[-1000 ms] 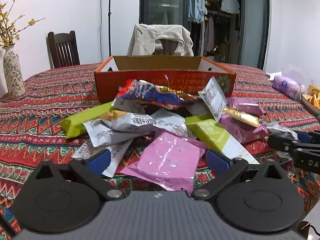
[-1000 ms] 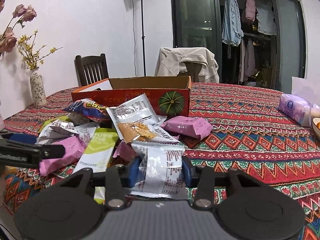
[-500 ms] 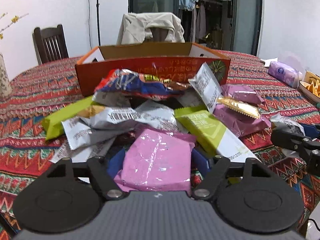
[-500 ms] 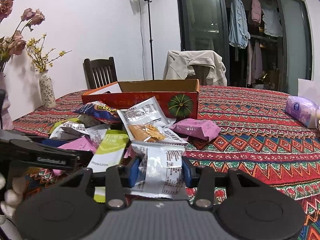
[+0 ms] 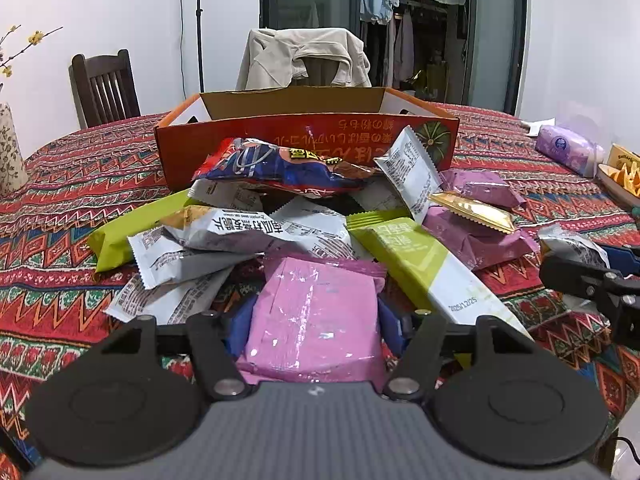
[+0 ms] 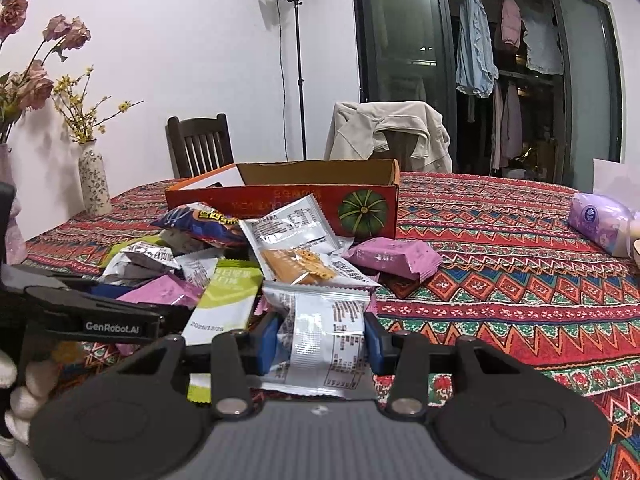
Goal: Organize snacks
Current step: 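Grasp the pink packet with the left gripper while the right grasps a silver wrapper, then carry both packets into the orange box and open both grippers, then grasp the white-and-green bar with the right gripper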
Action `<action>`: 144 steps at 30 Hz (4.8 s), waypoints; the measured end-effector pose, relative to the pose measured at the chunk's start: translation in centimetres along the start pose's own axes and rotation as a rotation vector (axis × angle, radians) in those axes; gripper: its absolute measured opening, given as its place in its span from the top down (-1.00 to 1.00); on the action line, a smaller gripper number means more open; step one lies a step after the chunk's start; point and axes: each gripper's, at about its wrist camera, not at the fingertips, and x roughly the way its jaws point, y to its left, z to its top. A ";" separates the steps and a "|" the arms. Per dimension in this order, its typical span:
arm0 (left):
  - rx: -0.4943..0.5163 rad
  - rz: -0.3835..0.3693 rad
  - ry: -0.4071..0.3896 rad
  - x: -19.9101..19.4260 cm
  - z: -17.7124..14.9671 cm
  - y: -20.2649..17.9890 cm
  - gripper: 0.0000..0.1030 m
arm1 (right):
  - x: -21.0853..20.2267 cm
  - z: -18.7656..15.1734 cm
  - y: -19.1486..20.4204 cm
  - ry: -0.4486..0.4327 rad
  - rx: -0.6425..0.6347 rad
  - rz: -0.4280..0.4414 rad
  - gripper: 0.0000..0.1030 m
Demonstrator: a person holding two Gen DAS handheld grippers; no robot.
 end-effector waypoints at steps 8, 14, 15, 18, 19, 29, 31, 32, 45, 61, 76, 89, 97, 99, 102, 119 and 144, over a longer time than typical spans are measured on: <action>-0.016 -0.026 -0.041 -2.1 0.0 0.6 -0.22 | -1.0 0.7 0.2 -0.027 -0.002 -0.027 0.17; -0.020 -0.066 -0.093 -3.9 1.4 1.0 -0.22 | -1.2 2.1 0.6 -0.055 -0.011 -0.041 0.17; -0.020 -0.071 -0.103 -4.1 1.8 1.0 -0.22 | -1.2 2.4 0.6 -0.061 -0.012 -0.043 0.17; -0.017 -0.076 -0.133 -4.5 3.0 1.1 -0.22 | -0.9 3.5 0.8 -0.076 -0.011 -0.047 0.17; -0.017 -0.075 -0.140 -4.6 3.4 1.1 -0.22 | -0.8 3.9 0.9 -0.082 -0.011 -0.047 0.17; -0.044 -0.042 -0.234 -3.3 9.8 2.9 -0.23 | 2.5 9.7 0.8 -0.131 -0.022 -0.054 0.17; -0.051 -0.035 -0.241 -2.4 11.2 3.3 -0.23 | 3.4 10.9 0.7 -0.134 -0.020 -0.049 0.17; -0.055 -0.032 -0.242 -2.0 11.9 3.5 -0.23 | 3.9 11.5 0.6 -0.135 -0.020 -0.049 0.17; -0.092 0.014 -0.232 5.3 19.8 5.9 -0.23 | 12.8 18.5 -0.2 -0.108 -0.049 -0.071 0.17; -0.162 0.137 -0.153 14.9 22.3 8.6 -0.23 | 24.9 20.6 -1.9 -0.007 -0.040 -0.120 0.17; -0.185 0.089 -0.169 15.1 21.3 9.5 -1.00 | 26.5 18.6 -2.9 0.045 -0.020 -0.083 -0.96; -0.213 0.059 -0.197 8.8 22.4 9.2 -1.00 | 19.7 20.2 -1.5 -0.038 -0.040 -0.099 -0.99; -0.203 0.044 -0.186 4.3 19.6 9.1 -1.00 | 14.3 18.2 -0.8 -0.039 -0.022 -0.084 -0.99; -0.203 0.037 -0.181 3.3 18.6 9.1 -1.00 | 13.0 17.3 -0.6 -0.034 -0.023 -0.079 -0.99; -0.195 0.030 -0.172 2.2 16.8 9.0 -1.00 | 11.3 15.8 -0.2 -0.024 -0.024 -0.072 -0.99; -0.207 0.034 -0.113 -2.0 7.1 9.5 -1.00 | 6.2 8.4 1.4 0.082 -0.024 -0.014 -0.99; -0.192 0.016 -0.086 -3.8 2.9 9.7 -1.00 | 8.2 3.4 7.7 0.284 -0.060 0.032 -0.01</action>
